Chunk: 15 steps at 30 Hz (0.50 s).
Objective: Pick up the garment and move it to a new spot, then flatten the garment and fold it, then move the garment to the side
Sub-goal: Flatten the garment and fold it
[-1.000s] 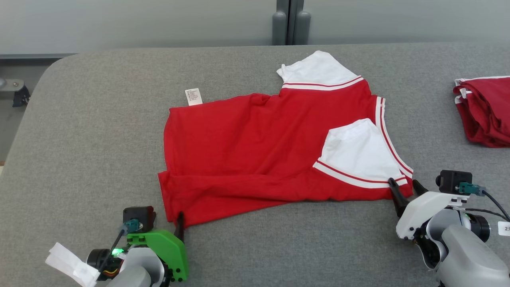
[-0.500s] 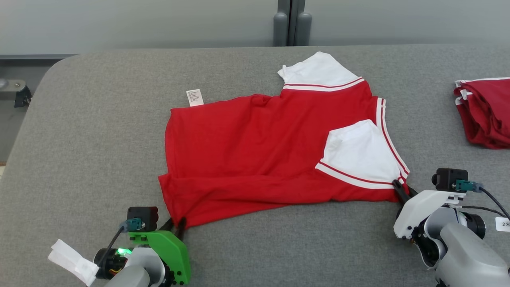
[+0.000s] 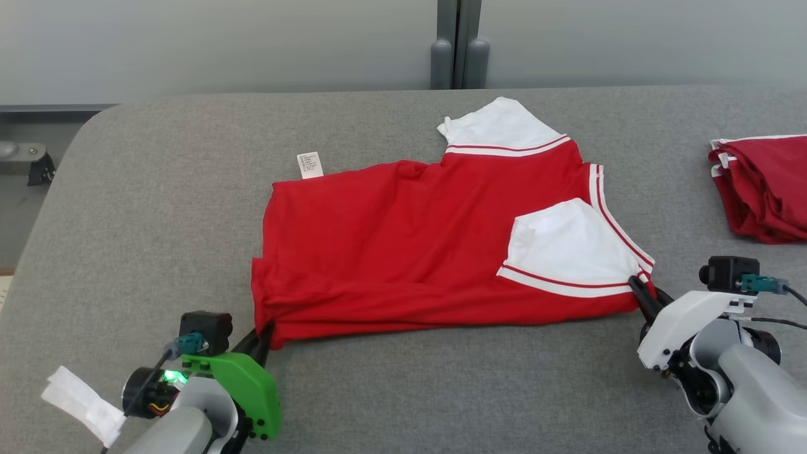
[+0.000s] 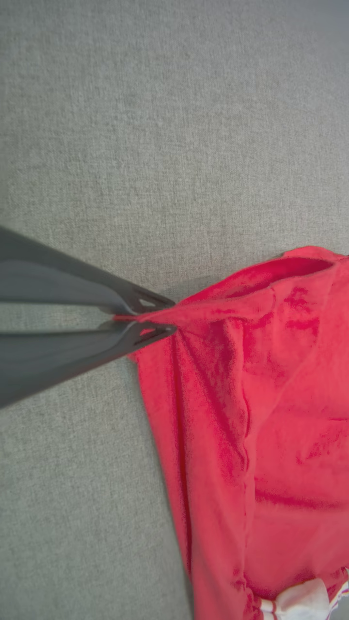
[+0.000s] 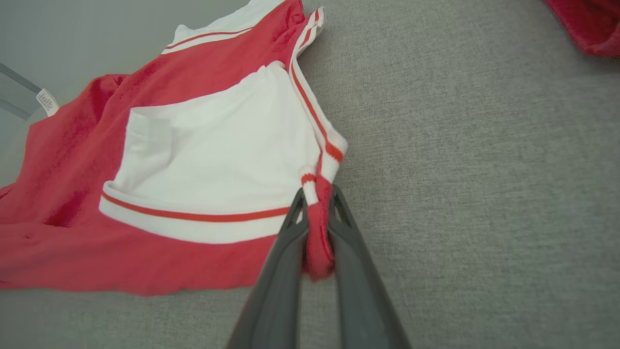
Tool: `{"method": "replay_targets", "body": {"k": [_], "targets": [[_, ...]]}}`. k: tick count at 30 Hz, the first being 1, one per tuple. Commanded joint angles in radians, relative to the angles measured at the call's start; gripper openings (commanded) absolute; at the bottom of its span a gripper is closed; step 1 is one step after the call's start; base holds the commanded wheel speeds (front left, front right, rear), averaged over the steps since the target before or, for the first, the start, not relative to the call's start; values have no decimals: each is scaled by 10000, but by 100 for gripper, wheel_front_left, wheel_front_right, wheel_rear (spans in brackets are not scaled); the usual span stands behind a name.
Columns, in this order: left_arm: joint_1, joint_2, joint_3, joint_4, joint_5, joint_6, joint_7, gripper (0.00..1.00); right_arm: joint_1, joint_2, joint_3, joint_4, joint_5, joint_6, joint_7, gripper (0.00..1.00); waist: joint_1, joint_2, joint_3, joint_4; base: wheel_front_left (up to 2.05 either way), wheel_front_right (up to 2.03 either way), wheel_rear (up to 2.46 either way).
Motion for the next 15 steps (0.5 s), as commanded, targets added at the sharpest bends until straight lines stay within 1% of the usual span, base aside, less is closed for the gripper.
{"method": "replay_targets", "body": {"k": [1,4,9,12,15], "targets": [[-101,225,48,-169,33,-44,14,0,176,-191,4,-313,293,-19,152,0,0,-1,-47,-17,0,0,0],[199,707,53,-793,-124,-173,326,0,492,-608,54,-1132,880,-19,830,0,0,-1,-126,-113,0,0,0],[713,1726,-299,-2123,-190,-340,1374,0,1199,-1353,111,-2485,1504,-19,2198,0,0,-1,-234,-259,0,0,0],[1146,2183,-374,-2969,-353,-140,1885,0,1818,-1713,-64,-3136,1778,-19,2891,0,0,-1,-296,-318,0,0,0],[1627,2618,-413,-3796,-638,115,2364,0,2507,-1989,-503,-3671,1921,-19,3400,0,0,-1,-332,-365,0,0,0]]}}
